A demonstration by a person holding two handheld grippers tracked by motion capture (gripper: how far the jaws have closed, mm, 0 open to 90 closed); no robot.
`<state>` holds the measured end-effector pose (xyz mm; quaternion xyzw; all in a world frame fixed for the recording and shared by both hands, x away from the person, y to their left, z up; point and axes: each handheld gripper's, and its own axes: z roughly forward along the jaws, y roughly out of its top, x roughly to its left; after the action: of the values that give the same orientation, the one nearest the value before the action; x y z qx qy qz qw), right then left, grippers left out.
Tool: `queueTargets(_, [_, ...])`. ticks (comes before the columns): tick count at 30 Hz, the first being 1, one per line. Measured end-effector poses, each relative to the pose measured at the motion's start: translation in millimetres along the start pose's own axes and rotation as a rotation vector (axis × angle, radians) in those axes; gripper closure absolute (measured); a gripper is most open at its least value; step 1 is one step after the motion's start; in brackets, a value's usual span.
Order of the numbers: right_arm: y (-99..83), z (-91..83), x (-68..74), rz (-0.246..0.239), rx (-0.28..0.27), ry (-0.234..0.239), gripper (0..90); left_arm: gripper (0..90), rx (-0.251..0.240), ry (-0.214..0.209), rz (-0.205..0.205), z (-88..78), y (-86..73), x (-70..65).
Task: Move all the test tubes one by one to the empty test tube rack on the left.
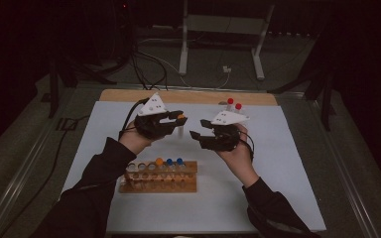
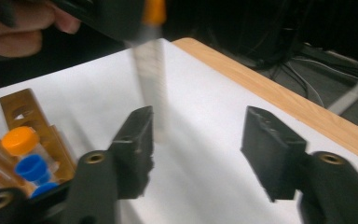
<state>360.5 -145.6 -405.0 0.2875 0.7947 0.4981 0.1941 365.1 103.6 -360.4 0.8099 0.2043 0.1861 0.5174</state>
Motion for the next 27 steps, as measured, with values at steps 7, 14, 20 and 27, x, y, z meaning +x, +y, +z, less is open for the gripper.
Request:
queueTargets(7, [-3.3, -6.9, -7.3, 0.041, -0.003, -0.033, 27.3, 71.5, -0.003, 0.043, -0.007, -29.6, -7.7, 2.6])
queueTargets(14, [-4.8, -9.7, -12.0, 0.091, -0.02, -0.071, 3.4, 71.5, 0.01, 0.073, -0.007, -56.9, -17.5, 1.9])
queueTargets(20, [-6.8, -13.9, -17.1, 0.1, -0.022, -0.045, 0.0, 71.5, 0.001, 0.097, -0.023, -76.3, -27.7, 0.1])
queueTargets(27, [-9.4, -18.7, -21.5, 0.126, -0.018, -0.026, 0.0, 71.4, 0.01, 0.09, -0.047, -86.1, -42.5, -7.3])
